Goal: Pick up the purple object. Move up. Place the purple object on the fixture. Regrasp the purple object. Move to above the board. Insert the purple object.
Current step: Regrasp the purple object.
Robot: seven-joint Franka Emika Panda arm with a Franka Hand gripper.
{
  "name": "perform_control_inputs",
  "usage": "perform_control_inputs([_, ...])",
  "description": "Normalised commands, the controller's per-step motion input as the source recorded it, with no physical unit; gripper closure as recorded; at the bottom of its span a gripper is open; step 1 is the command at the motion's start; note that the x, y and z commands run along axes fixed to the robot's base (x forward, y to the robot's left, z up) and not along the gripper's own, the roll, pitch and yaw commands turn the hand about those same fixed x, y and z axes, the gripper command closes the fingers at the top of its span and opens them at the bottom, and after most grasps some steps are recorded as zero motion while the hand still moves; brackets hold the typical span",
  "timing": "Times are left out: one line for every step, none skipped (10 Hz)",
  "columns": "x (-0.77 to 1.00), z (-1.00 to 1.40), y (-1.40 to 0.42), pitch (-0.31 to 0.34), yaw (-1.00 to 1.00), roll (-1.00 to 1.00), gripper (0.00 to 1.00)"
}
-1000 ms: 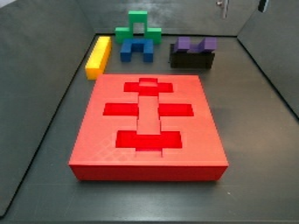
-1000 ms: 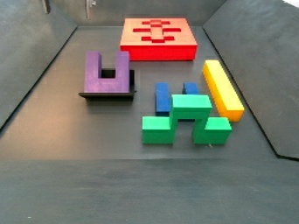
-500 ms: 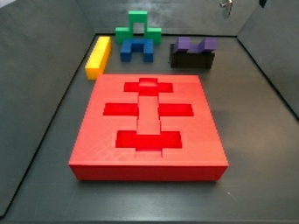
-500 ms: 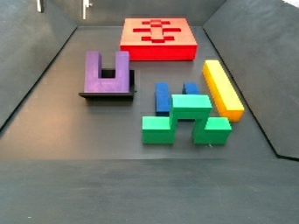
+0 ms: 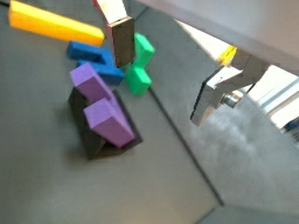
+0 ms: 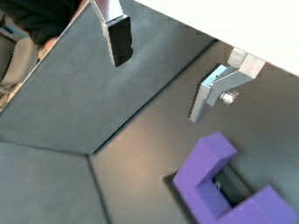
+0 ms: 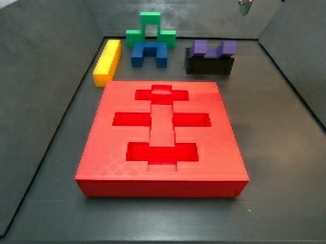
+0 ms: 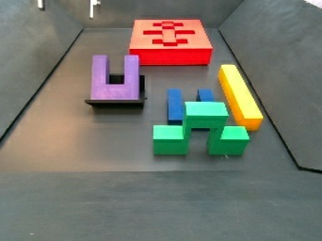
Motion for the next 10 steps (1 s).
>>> perform_control_inputs([0.05,0.0,-0.29,0.806,-0.17,0.76,0.0])
perform_control_inputs([0.08,0.0,-0.25,0.949,-0.19,0.54,0.0])
perform_control_inputs([0.16,-0.03,-0.25,0.931,-0.2,0.47,0.0])
perform_control_inputs([0.29,-0.18,-0.27,0.84,-0.19,0.43,0.0])
perform_control_inputs([0.44,-0.3,-0.24,0.726,-0.15,0.52,0.0])
perform_control_inputs([0.48,-0.61,-0.07,0.614,-0.05,0.07,0.0])
perform_control_inputs([0.52,-0.66,0.0,0.529,0.0,-0.1,0.0])
perform_control_inputs([0.67,-0.43,0.0,0.374,0.0,-0.21,0.0])
perform_control_inputs([0.68,-0.33,0.09,0.251,0.03,-0.19,0.0])
perform_control_inputs([0.63,-0.37,0.22,0.194,0.06,-0.16,0.0])
